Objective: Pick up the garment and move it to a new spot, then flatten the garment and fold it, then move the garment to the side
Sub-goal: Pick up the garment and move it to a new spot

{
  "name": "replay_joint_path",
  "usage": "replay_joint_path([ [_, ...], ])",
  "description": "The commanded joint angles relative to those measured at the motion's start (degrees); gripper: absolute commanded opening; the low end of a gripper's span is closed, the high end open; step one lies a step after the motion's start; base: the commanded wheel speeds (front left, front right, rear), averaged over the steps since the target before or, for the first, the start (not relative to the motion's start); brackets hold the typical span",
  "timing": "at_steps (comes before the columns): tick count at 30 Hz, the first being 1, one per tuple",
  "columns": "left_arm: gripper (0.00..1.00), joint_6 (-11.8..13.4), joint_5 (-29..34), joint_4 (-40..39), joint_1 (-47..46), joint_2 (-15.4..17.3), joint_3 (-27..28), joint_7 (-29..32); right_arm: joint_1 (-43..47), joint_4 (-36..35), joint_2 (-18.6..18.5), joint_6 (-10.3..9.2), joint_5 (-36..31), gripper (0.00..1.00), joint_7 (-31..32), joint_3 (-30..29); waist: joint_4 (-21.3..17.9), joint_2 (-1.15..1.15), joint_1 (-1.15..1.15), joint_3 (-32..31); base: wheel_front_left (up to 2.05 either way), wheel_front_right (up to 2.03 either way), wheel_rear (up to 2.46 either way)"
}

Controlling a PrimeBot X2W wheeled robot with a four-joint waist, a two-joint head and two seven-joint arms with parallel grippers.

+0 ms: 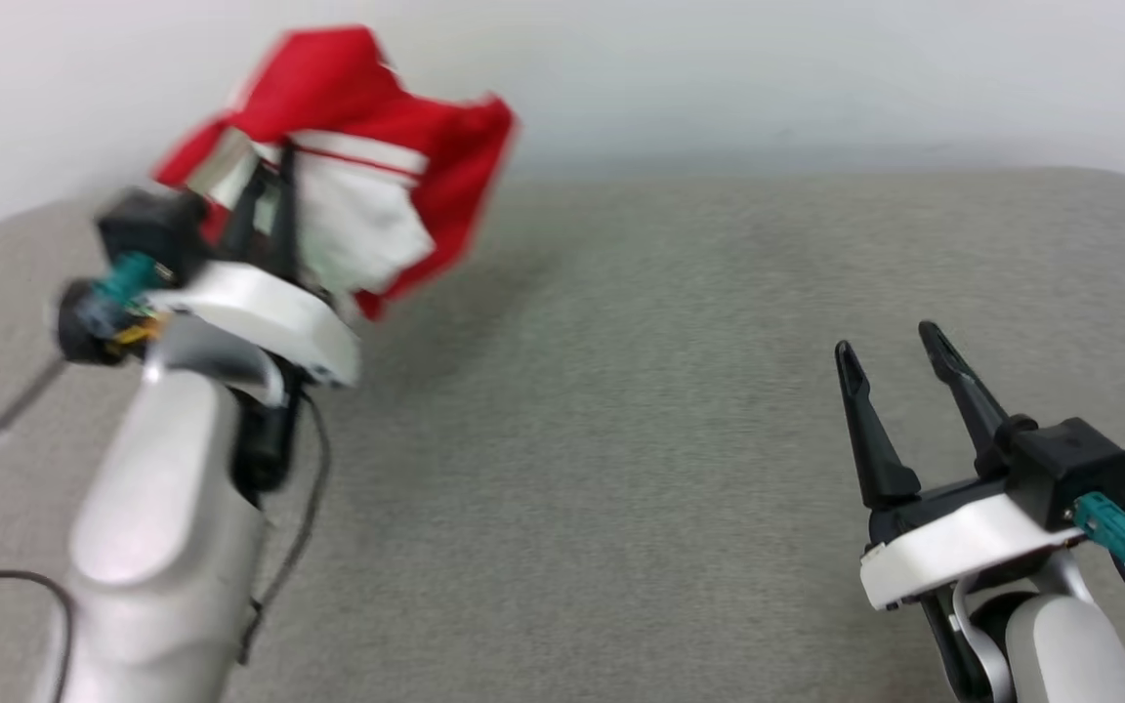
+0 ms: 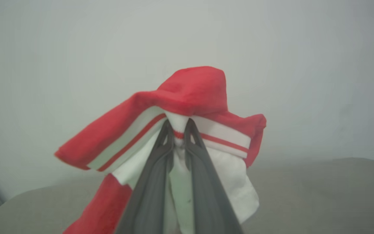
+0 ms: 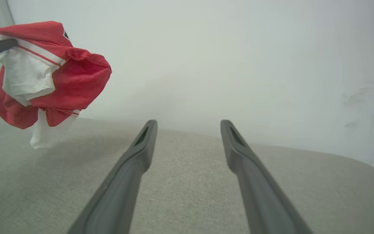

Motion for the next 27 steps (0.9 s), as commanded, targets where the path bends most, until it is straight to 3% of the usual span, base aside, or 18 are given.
replay_joint_path([
  [1, 0.00, -0.2, -0.2, -1.8, 2.0, -1.0, -0.9, 0.2, 1.1, -0.3, 0.2, -0.02, 0.2, 1.00, 0.2, -0.1, -3.7, 0.00, 0.01, -2.6, 0.00, 0.00, 0.00],
  [8, 0.00, -1.8, -0.1, -8.3, 11.7, -5.9, -8.6, 4.1, 3.4, -1.8, 0.2, -0.02, 0.6, 1.00, 1.3, -0.7, -7.9, 0.00, 0.01, -2.4, 0.00, 0.00, 0.00],
  [16, 0.00, -3.1, 0.3, -5.7, 22.0, -8.4, -17.6, 10.1, 3.5, -1.9, 0.2, -0.02, 2.1, 1.00, 0.2, -0.4, -9.4, 0.00, 0.01, 0.9, 0.00, 0.00, 0.00],
  [18, 0.36, -2.7, 0.2, -4.7, 23.6, -8.8, -18.3, 10.0, 3.3, -1.7, 0.2, -0.02, 2.2, 1.00, -0.1, -0.5, -9.2, 0.00, 0.01, 1.4, 0.00, 0.00, 0.00],
  [19, 0.83, -2.4, 0.5, -4.7, 23.8, -8.8, -18.5, 9.2, 3.2, -1.4, 0.2, -0.02, 2.3, 1.00, -0.2, -0.6, -9.0, 0.00, 0.01, 1.4, 0.00, 0.00, 0.00],
  [20, 1.00, -2.2, 0.7, -5.2, 23.7, -9.1, -18.4, 8.1, 3.1, -1.4, 0.2, -0.02, 2.3, 1.00, -0.4, -0.8, -8.7, 0.00, 0.01, 1.5, 0.00, 0.00, 0.00],
  [27, 1.00, 0.9, 1.6, -8.8, 22.9, -10.1, -15.9, -1.3, 4.1, -0.2, 0.2, -0.02, 1.0, 1.00, 0.0, -1.5, -5.5, 0.00, 0.01, -1.8, 0.00, 0.00, 0.00],
])
